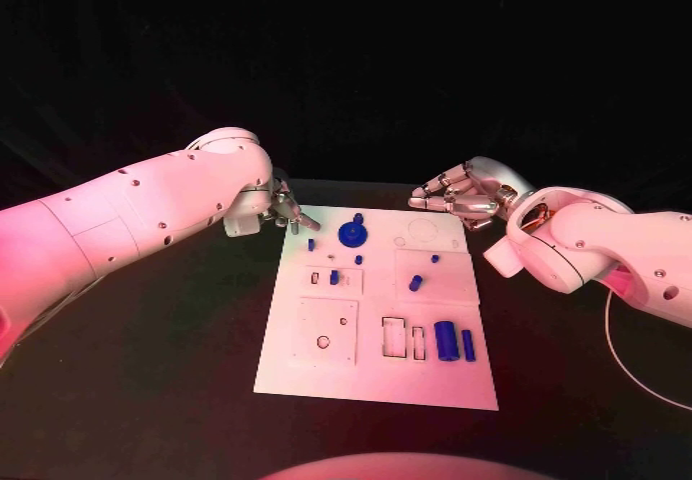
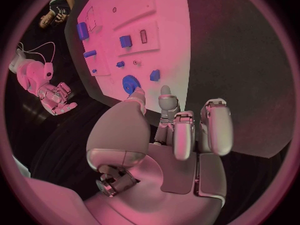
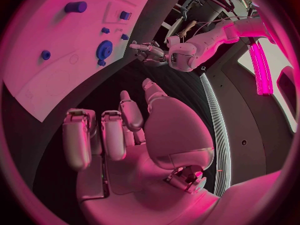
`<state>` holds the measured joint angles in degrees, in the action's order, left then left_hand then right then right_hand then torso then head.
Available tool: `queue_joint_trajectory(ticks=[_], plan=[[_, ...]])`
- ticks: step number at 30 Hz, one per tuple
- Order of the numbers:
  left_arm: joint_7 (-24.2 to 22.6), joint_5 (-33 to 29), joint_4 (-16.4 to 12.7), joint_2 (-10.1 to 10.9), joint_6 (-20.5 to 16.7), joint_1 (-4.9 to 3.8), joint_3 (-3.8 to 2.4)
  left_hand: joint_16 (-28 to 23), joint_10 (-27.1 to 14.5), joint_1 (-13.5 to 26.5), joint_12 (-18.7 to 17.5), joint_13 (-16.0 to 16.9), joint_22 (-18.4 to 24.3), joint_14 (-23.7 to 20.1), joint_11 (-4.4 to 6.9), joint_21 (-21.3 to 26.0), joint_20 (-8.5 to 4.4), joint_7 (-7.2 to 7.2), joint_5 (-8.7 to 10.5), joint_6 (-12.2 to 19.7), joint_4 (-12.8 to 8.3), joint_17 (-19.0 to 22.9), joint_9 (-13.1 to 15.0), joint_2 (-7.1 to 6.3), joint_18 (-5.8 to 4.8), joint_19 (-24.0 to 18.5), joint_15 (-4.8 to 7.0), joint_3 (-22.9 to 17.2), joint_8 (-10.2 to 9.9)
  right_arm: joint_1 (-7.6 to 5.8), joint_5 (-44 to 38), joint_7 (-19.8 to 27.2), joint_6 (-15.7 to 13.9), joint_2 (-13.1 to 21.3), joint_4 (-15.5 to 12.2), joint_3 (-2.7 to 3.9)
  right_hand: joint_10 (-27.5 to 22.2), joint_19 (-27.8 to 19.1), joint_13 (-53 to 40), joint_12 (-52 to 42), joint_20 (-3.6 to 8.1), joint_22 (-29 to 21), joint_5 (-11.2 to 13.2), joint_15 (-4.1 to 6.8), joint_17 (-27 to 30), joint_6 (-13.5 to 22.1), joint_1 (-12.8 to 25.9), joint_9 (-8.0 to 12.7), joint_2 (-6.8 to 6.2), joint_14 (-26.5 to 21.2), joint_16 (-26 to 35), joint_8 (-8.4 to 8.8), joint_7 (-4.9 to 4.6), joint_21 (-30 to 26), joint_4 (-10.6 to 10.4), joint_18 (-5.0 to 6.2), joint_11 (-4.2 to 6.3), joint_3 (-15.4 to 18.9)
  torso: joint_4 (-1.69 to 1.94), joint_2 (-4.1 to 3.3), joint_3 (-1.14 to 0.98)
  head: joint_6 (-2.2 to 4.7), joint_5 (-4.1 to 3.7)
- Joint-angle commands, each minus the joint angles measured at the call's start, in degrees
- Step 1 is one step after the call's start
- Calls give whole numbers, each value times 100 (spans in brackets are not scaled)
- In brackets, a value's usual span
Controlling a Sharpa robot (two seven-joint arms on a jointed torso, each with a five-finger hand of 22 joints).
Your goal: Assemble the parts on the task board
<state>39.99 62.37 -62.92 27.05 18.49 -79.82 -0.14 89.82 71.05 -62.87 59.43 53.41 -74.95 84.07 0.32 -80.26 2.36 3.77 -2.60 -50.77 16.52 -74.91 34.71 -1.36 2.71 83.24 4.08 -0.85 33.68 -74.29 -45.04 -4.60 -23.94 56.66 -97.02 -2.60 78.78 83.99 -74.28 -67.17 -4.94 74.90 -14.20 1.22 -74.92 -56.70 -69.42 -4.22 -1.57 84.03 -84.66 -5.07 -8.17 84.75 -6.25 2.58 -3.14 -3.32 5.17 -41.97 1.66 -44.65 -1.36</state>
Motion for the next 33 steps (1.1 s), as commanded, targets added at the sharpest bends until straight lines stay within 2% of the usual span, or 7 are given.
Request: queue_joint_trajectory(ticks=[1,5,10,33], plan=[[-38,126,136,-103,318,7,26,18,41,-10,33,10,-243,593,11,-30,13,-15,-21,-46,0,-1509,-8,47,46,37,-21,46,-15,7,-13,12,85,-14,3,-1,-29,49,7,4,12,381,-20,-1,-493,34,-19,1,42,388,19,-4,7,-37,11,-10,1,34,-3,-4,-3,-14,2],[-72,132,320,-224,394,31,71,18,65,-42,61,31,-264,593,24,-43,5,-31,-21,-94,-12,-1509,-18,79,41,50,-11,83,0,10,-13,11,89,-26,6,-1,-31,48,9,6,12,380,-30,-1,-495,34,-29,1,48,388,19,-5,7,-38,10,-9,2,39,0,4,-5,-32,-5],[-123,132,449,-298,430,55,96,18,81,-69,78,43,-278,593,33,-53,-1,-41,-21,-122,-17,-1509,-23,103,38,58,-4,102,10,12,-13,10,92,-37,14,-1,-31,48,9,6,12,380,-30,-1,-495,34,-29,1,48,388,19,-5,7,-38,10,-9,2,39,2,6,-8,-45,-11],[-325,13,581,-490,442,109,118,18,131,-205,130,79,-327,593,60,-84,-24,-70,-21,-192,-48,-1509,-40,196,27,84,19,165,34,20,-13,6,112,-82,34,-1,-33,50,12,8,13,382,-53,0,-492,35,-52,1,64,388,21,-6,7,-38,10,-10,2,50,4,11,-13,-60,-26]])
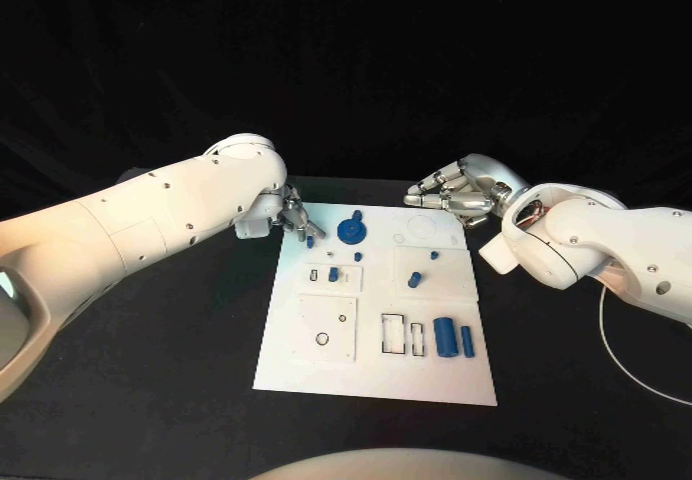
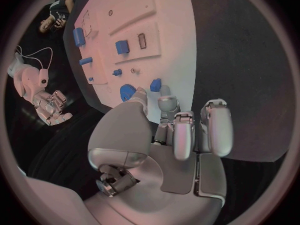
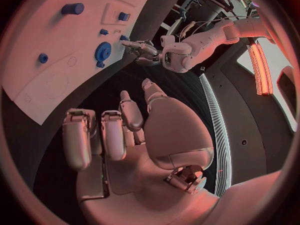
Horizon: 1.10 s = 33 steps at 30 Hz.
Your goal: Assemble the parts on the task board
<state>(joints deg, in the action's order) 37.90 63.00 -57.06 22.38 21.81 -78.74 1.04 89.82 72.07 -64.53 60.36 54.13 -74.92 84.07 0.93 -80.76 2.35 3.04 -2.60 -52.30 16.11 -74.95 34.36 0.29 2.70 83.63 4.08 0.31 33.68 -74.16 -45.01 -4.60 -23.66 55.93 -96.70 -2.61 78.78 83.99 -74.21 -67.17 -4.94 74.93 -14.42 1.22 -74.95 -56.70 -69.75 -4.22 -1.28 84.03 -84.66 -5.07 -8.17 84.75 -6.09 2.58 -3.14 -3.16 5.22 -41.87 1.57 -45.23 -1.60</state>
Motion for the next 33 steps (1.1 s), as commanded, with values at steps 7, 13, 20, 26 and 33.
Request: queue_joint_trajectory(ticks=[7,13,20,26,33], plan=[[-107,-55,10,-41,166,3,2,18,38,-166,41,0,-338,593,9,-35,-35,-7,-21,-57,-54,-1505,-16,55,26,48,29,84,42,7,-16,3,91,-15,2,0,-33,50,5,8,13,379,-30,0,-489,35,-19,1,36,388,21,-6,7,-38,-6,-10,2,35,-3,1,-6,-5,-3],[-77,-56,43,-44,190,4,3,18,39,-382,37,-18,-344,593,16,-33,-45,-12,-22,-66,-142,-1505,-32,173,25,49,37,65,44,7,-16,-1,95,-12,-2,0,-31,50,2,2,14,380,-41,0,-492,35,-28,1,44,389,20,-6,7,-38,-7,-10,2,40,-1,1,-8,-21,-10],[48,-56,56,-54,274,4,5,18,38,-448,34,-25,-351,593,18,-35,-47,-14,-21,-72,-176,-1505,-35,204,24,51,38,57,48,7,-16,-3,101,-11,-4,0,-31,50,2,2,14,380,-41,0,-492,35,-28,1,44,389,20,-6,7,-38,-7,-10,2,40,-4,0,-7,-30,-12],[92,-56,73,-62,272,4,6,18,39,-465,35,-26,-348,593,19,-32,-48,-17,-21,-82,-186,-1505,-33,209,25,50,39,59,56,7,-16,0,103,-12,-5,0,-32,50,3,2,14,378,-51,0,-493,34,-38,1,57,389,20,-7,6,-39,-10,-10,2,44,-3,-1,-6,-37,-21],[40,-66,95,-84,184,7,9,18,19,-831,5,-64,-341,593,50,-18,-60,-47,-24,-45,-394,-1505,-45,399,28,42,57,-107,46,8,-16,5,104,-17,-5,0,-32,50,3,2,14,378,-51,0,-493,34,-38,1,57,389,20,-7,6,-39,-10,-10,2,44,-2,-1,-3,-49,-32]])
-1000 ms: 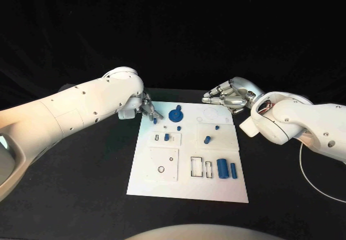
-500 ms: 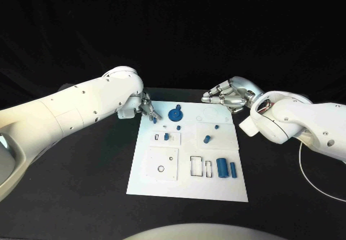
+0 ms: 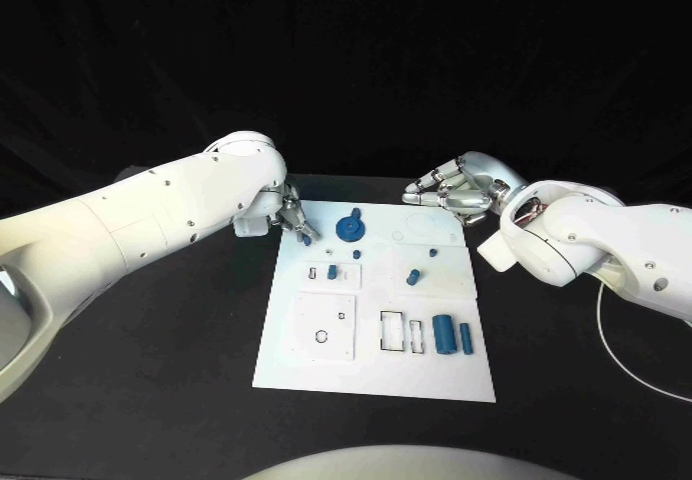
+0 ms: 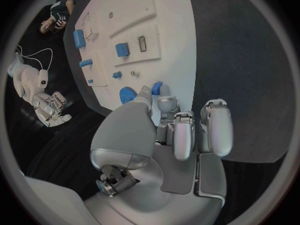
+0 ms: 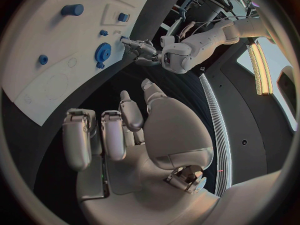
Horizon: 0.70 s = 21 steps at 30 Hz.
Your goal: Assemble the parts on the task board
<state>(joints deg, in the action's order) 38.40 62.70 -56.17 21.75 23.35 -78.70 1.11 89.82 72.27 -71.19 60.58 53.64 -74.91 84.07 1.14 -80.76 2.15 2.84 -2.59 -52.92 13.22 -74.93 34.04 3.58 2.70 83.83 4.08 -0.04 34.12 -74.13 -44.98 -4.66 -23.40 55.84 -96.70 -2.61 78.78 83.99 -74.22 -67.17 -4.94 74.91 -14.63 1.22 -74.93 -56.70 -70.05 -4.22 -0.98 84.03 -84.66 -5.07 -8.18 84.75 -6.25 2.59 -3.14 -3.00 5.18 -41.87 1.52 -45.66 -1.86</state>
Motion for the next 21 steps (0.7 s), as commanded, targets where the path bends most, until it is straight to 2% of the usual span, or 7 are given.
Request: queue_joint_trajectory(ticks=[1,5,10,14,17,21], plan=[[-22,-40,7,-23,-8,3,2,18,-11,-324,-29,-25,-340,593,43,-15,-46,-39,-27,52,-198,-1507,-23,145,30,20,66,-174,-20,5,-19,11,79,-7,-5,0,-32,50,3,2,14,380,-30,0,-495,35,-7,0,26,389,20,-7,6,-39,6,-10,2,28,2,1,2,-7,-8],[-95,-78,17,-28,-211,5,5,18,-75,-825,-110,-91,-322,593,54,7,-69,-38,-21,185,-512,-1507,-77,338,34,6,85,-583,-120,5,-19,9,94,-7,-6,0,-30,50,1,-1,14,381,-36,0,-495,35,-11,0,35,389,21,-8,6,-39,3,-10,2,32,6,4,0,-12,-10],[-177,-147,27,-26,-353,5,7,18,-154,-1027,-235,-209,-311,593,11,24,-63,11,-22,261,-703,-1507,-120,329,36,-6,60,-951,-186,5,-19,2,127,-4,-8,0,-30,50,1,-1,14,381,-36,0,-495,35,-11,0,35,389,21,-8,6,-39,3,-10,2,32,6,7,0,-19,-12],[-216,-211,16,-16,-348,6,13,18,-179,-974,-321,-300,-315,593,-37,32,-30,56,-17,278,-767,-1507,-145,221,36,-10,16,-1316,-209,5,-19,-2,146,-3,-9,0,-30,50,1,-1,14,381,-36,0,-495,35,-11,0,35,389,21,-8,6,-39,3,-10,2,32,4,7,-2,-22,-5],[-240,-295,-29,21,-346,6,18,18,-171,-855,-360,-350,-313,593,-46,45,-9,97,-18,276,-848,-1507,-149,47,42,-17,-3,-1760,-199,5,-19,-5,163,-1,-10,0,-30,50,1,-1,14,381,-36,0,-495,35,-11,0,35,389,21,-8,6,-39,3,-10,2,32,3,8,-4,-22,-6],[-255,-538,-232,176,-539,5,20,18,-155,-708,-383,-392,-296,593,-59,71,12,74,-14,254,-928,-1507,-138,-95,47,-29,-12,-2215,-159,5,-19,-7,189,3,-11,-1,-29,49,-1,-5,14,378,-41,0,-496,34,-11,0,44,390,20,-9,6,-41,-5,-10,2,39,6,8,-9,-22,-16]])
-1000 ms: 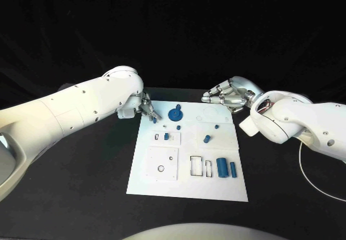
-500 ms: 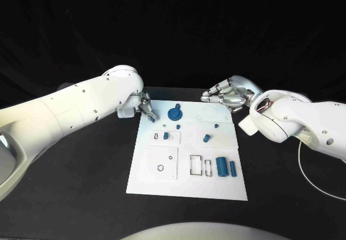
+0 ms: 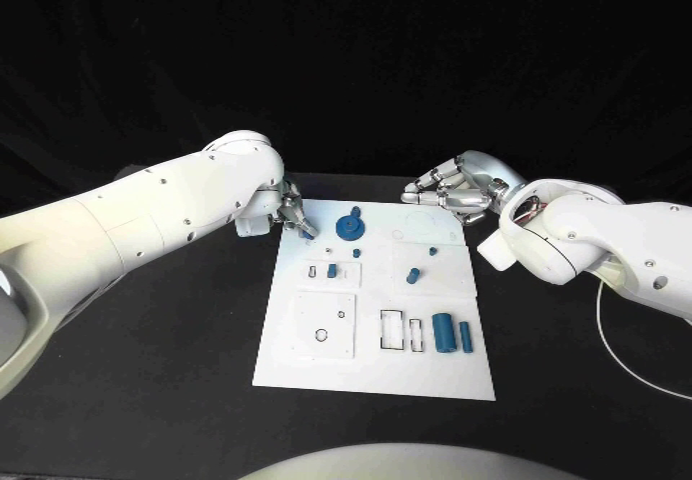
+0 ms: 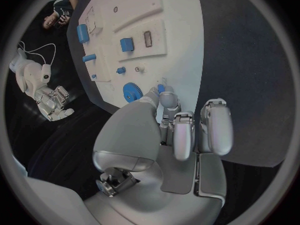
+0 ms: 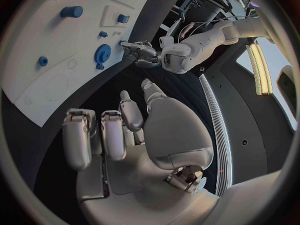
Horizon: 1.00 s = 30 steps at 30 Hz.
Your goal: Assemble the parts on the task board
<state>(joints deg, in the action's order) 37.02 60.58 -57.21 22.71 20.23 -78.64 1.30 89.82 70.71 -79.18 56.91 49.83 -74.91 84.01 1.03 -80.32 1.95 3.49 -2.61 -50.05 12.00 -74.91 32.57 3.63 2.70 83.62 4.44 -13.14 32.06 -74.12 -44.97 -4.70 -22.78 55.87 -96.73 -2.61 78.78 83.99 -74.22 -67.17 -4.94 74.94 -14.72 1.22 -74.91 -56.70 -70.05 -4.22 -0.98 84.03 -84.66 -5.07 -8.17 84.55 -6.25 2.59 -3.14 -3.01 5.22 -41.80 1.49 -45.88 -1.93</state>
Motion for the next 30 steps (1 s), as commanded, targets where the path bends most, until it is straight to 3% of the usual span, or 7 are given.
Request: queue_joint_trajectory(ticks=[1,3,5,10,16,22,30], plan=[[-121,-396,-213,142,-296,0,1,18,11,175,-18,-23,-293,599,-56,34,40,4,-25,-38,-833,-1509,14,-176,47,-8,-39,-1050,65,5,-20,-3,137,0,-8,-1,-29,49,0,-5,14,375,-33,0,-497,34,-11,0,44,390,20,-9,6,-20,-5,-10,2,40,0,-1,-7,4,-11],[-132,-532,-405,278,-470,-1,2,18,33,328,-19,-43,-297,599,-44,37,36,4,-46,-56,-876,-1509,25,-262,50,-5,-47,-1338,103,5,-20,-3,154,6,-11,-2,-28,50,-1,-7,14,377,-33,0,-494,34,-11,0,45,389,22,-9,6,-19,-6,-10,2,41,1,2,-10,11,-18],[-149,-615,-593,406,-634,0,3,18,69,664,-30,-98,-311,599,-54,41,30,-8,-54,-50,-973,-1509,49,-455,50,6,-33,-1885,172,5,-20,-4,163,11,-13,-2,-27,51,-2,-8,14,378,-34,0,-492,34,-11,0,45,389,23,-9,6,-18,-6,-10,2,41,11,5,-7,10,-25],[-195,-769,-1117,748,-1039,36,20,18,121,895,6,-99,-340,599,-19,31,25,-17,-46,-88,-1115,-1509,88,-575,43,24,-24,-2260,275,5,-19,-7,174,18,-10,-5,-29,50,0,-5,14,377,-36,0,-492,34,-12,0,46,389,23,-9,6,-19,-6,-10,2,42,23,8,-5,6,-18],[-285,-534,-1747,1142,-1330,188,70,18,156,1009,33,-93,-374,599,-3,10,15,-26,-54,-100,-1201,-1509,101,-655,36,44,-21,-2436,323,8,-19,-8,185,22,-7,-8,-30,50,2,-3,14,376,-48,0,-491,34,-18,0,50,389,24,-9,6,-20,-8,-10,1,49,25,14,4,-15,-8],[-357,-324,-2016,1331,-1258,297,112,18,180,1045,51,-82,-396,599,3,-5,12,-34,-54,-112,-1242,-1509,104,-697,31,55,-17,-2499,342,11,-19,-10,198,22,-6,-10,-28,51,-2,-10,14,377,-61,0,-494,34,-25,0,54,390,23,-10,6,-20,-9,-10,2,55,30,17,7,-25,3],[-418,-136,-2123,1402,-955,377,146,18,229,1066,93,-47,-419,599,14,-20,8,-45,-55,-142,-1317,-1509,98,-767,26,66,-13,-2577,362,18,-19,-9,206,23,-3,-12,-28,51,-2,-10,14,377,-61,0,-494,34,-25,0,54,390,23,-10,6,-20,-9,-10,2,55,24,10,11,-42,16]])
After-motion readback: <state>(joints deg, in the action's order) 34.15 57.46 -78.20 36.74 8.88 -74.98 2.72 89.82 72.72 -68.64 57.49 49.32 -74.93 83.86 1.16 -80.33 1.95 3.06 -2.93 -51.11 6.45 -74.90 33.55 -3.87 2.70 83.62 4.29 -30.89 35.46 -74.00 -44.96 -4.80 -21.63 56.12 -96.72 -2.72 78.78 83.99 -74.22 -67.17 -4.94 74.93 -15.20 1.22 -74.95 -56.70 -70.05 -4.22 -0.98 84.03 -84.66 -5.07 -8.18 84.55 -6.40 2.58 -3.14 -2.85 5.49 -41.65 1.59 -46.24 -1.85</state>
